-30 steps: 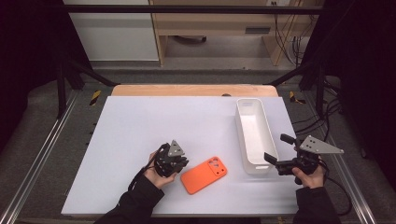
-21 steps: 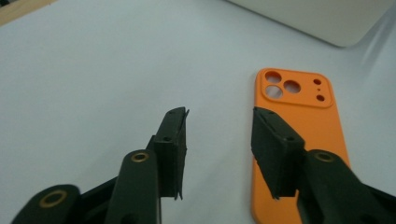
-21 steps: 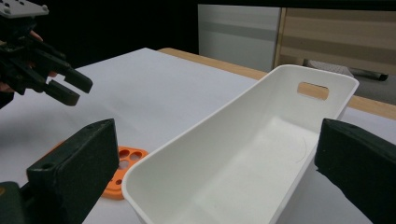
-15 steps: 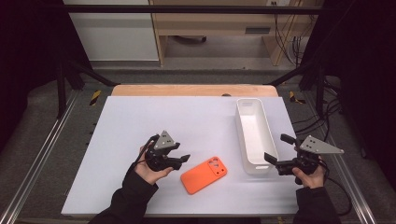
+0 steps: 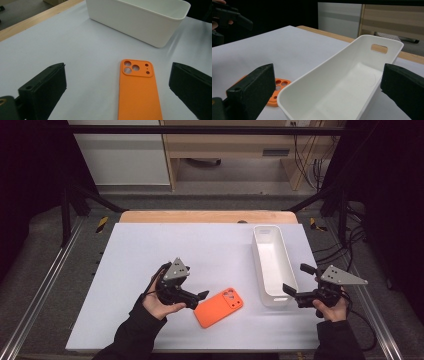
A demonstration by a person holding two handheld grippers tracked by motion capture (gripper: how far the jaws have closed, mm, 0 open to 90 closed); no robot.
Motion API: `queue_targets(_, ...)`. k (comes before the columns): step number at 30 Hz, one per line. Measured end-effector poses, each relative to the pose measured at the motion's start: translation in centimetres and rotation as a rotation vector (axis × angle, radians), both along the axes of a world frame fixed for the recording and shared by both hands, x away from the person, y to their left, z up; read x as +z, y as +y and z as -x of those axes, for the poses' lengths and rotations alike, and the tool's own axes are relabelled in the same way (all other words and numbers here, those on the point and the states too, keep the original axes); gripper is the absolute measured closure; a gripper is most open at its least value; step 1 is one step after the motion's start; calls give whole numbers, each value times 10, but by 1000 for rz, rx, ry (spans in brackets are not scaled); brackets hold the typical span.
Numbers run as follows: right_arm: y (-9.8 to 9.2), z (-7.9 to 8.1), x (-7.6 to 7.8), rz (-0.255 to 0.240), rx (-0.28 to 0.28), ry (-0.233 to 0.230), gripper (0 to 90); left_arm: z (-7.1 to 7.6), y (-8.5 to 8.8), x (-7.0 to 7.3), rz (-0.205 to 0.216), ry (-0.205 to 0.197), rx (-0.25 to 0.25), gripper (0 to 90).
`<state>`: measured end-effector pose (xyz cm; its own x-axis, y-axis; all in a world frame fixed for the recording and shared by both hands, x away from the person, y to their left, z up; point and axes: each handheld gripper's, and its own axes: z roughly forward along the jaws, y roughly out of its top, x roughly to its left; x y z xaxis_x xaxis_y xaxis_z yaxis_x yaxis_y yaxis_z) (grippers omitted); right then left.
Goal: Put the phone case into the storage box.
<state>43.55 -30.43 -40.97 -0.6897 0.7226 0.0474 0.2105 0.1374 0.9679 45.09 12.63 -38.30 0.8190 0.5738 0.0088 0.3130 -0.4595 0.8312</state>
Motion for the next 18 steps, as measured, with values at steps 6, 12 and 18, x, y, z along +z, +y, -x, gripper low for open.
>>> queue_targets(6, 0, 0, 0, -5, -3, 0, 4, 1, -5, 0, -21, 2, -24, 0)
queue_targets(12, 0, 0, 0, -6, -3, 1, 4, 3, -13, 2, -33, 9, -51, 0)
queue_targets(18, 0, 1, 1, -6, -4, 0, 4, 1, -21, 2, -60, 36, -75, 0)
